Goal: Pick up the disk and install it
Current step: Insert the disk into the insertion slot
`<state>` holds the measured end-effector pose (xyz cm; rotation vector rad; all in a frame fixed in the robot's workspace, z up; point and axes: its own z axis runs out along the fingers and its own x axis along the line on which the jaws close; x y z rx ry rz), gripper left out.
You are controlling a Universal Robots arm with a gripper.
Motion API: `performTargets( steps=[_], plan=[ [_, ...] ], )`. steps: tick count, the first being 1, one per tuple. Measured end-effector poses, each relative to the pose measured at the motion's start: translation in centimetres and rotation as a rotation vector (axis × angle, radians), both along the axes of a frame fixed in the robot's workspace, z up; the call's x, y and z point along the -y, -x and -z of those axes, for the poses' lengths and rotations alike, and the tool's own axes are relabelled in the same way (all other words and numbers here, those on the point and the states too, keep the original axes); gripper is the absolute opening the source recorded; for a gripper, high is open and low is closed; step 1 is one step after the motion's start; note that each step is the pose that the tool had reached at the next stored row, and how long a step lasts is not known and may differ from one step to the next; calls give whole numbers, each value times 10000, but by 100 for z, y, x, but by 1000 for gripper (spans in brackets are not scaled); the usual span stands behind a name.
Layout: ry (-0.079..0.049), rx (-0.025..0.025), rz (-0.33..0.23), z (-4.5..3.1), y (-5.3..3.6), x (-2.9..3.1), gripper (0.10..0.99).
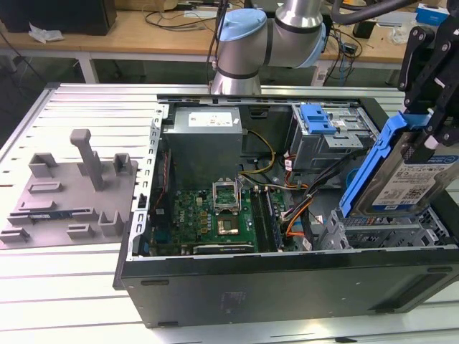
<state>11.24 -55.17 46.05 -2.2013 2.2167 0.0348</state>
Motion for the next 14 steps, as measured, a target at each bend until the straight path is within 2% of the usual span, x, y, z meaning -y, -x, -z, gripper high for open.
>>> performTargets(
  steps=[14],
  plan=[
    [-1,-11,0,49,-15,15,369]
  ],
)
